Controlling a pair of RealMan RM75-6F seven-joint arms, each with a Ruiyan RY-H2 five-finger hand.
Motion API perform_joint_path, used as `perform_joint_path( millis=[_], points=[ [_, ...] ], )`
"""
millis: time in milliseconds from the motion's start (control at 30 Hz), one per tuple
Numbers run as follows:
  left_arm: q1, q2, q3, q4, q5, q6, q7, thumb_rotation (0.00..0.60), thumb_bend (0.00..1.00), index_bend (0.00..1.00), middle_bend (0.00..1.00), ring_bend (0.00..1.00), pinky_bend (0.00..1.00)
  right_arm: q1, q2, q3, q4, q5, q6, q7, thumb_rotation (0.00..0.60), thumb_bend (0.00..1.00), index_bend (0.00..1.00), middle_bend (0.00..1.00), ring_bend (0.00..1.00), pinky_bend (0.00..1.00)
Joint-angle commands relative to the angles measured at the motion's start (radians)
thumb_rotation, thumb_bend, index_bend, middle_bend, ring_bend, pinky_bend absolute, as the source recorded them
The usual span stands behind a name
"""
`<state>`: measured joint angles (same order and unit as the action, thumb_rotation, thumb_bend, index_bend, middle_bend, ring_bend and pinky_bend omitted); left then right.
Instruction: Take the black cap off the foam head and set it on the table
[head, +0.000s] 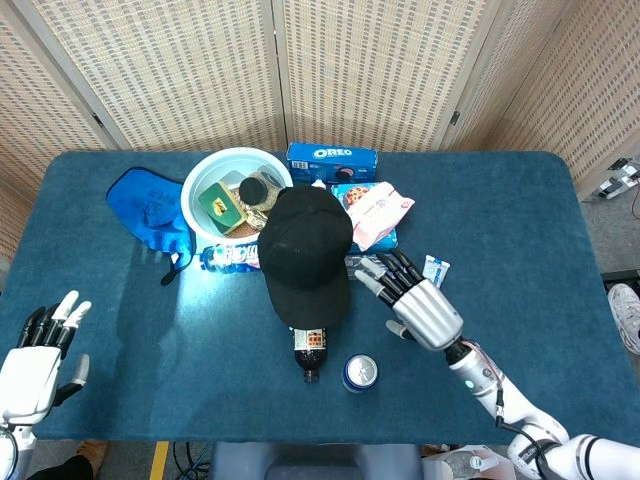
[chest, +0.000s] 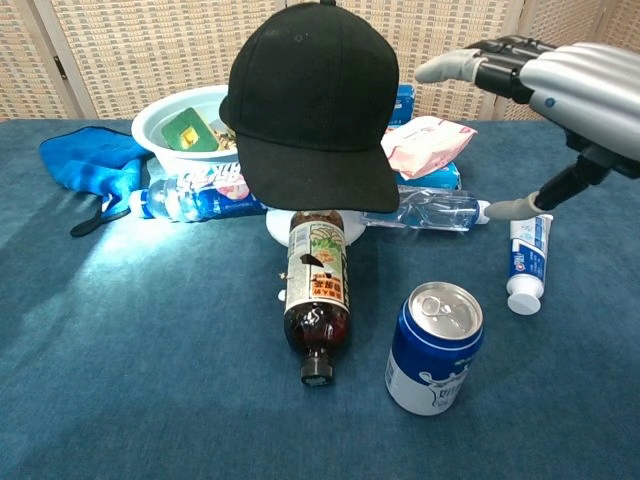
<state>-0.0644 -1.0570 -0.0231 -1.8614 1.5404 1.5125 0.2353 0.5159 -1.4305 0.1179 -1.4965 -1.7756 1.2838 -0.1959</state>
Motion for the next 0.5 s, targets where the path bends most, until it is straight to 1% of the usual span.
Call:
perform_joint_path(
  millis=[33, 267, 500],
  points=[
    [0.0, 0.001, 0.0, -0.002, 0.0, -0.001, 0.001, 0.6, 0.49, 0.08, 0.0, 0.0, 0.0, 0.016, -0.022, 0.0, 0.022, -0.012, 0.004, -0.007, 0.6, 0.0, 0.07, 0.02, 0.0, 0.0],
    [0.0, 0.004, 0.001, -0.006, -0.003, -0.003, 0.006, 0.6, 0.49, 0.08, 0.0, 0.0, 0.0, 0.055, -0.059, -0.011, 0.071, -0.049, 0.003, -0.019, 0.6, 0.0, 0.05, 0.0, 0.0, 0.0],
    [-0.005, 0.0, 0.0, -0.006, -0.006, -0.009, 0.009, 0.6, 0.49, 0.08, 0.0, 0.0, 0.0, 0.098, -0.097, -0.015, 0.109, -0.072, -0.011, -0.038, 0.6, 0.0, 0.04, 0.0, 0.0, 0.0]
  ],
)
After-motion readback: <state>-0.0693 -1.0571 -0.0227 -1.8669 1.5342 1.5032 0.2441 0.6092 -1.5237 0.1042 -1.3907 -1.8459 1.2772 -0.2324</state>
